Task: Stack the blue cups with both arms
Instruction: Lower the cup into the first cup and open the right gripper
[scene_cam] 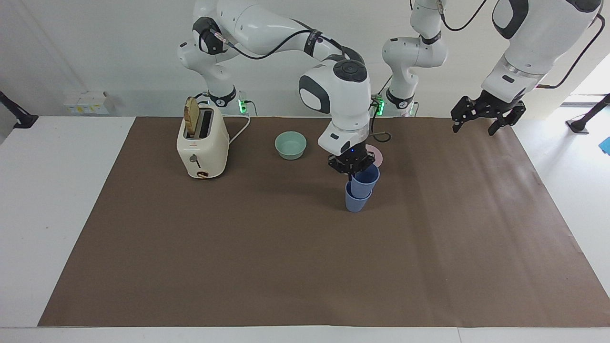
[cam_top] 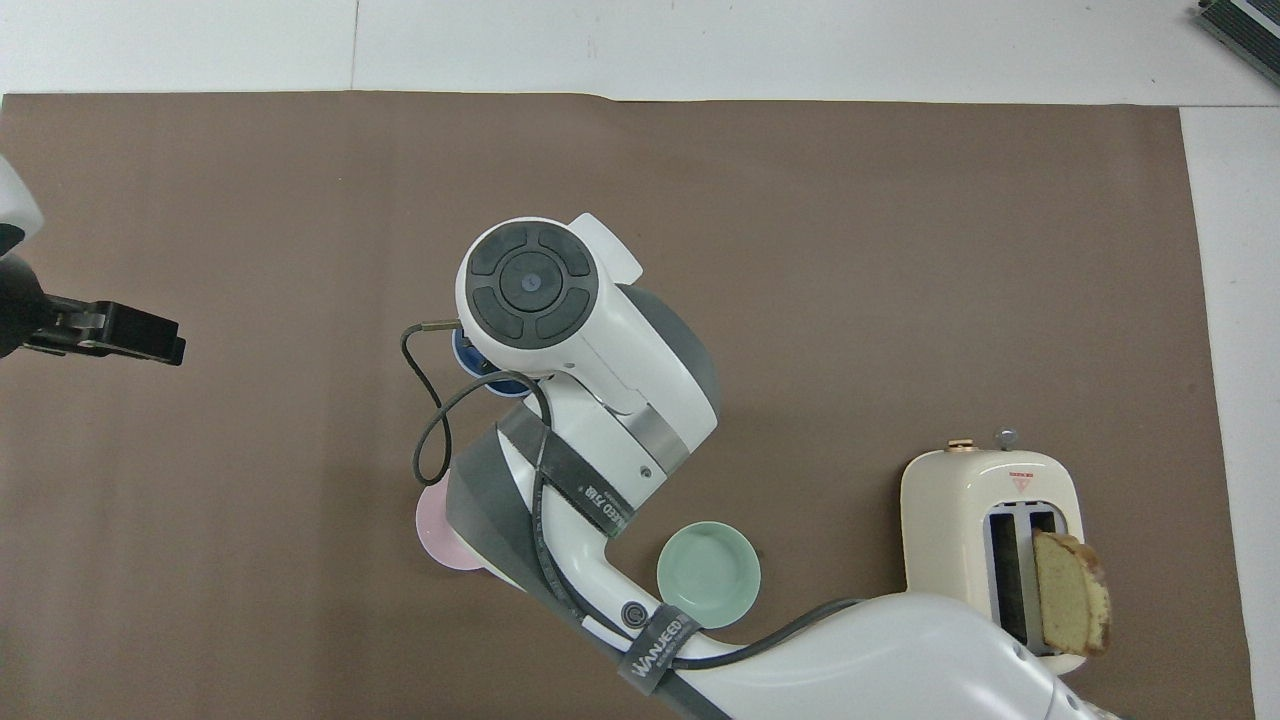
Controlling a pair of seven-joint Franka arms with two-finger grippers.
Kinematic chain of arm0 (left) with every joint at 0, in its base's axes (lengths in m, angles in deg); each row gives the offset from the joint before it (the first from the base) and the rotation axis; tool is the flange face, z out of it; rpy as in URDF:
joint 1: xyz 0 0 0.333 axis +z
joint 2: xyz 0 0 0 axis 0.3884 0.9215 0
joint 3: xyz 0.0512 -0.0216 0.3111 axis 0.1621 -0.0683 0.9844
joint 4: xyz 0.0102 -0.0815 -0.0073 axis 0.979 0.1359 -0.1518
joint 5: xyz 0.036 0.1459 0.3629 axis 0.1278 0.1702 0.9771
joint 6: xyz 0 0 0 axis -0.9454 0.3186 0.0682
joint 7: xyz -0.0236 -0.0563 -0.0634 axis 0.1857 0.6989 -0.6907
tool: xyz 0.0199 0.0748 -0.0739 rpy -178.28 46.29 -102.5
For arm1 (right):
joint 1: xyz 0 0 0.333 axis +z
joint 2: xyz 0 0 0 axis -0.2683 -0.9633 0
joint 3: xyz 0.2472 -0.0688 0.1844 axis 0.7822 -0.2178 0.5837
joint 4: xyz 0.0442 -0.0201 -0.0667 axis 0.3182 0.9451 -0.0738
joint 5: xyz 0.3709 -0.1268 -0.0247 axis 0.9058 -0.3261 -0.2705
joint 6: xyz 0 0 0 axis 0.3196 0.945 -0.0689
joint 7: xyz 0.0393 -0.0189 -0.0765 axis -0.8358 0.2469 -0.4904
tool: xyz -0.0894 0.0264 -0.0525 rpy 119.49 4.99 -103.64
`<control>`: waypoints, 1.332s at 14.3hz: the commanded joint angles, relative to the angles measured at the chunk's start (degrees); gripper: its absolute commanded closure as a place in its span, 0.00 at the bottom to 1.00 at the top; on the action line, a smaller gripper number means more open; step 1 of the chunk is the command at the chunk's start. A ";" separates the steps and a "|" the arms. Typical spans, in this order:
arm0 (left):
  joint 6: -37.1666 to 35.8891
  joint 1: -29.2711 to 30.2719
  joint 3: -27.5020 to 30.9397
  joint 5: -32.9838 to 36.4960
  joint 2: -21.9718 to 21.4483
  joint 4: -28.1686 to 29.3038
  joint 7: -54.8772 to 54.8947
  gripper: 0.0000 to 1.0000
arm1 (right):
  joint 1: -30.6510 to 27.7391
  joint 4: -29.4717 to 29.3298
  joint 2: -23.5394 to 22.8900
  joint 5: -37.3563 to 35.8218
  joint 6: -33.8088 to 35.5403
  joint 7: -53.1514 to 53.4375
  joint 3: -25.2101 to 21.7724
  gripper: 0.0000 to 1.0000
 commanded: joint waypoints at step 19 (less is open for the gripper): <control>-0.91 0.41 -0.16 -0.41 -0.30 -0.39 0.98 0.00 | -1.66 -1.34 -0.39 -2.25 2.24 0.60 -0.31 0.00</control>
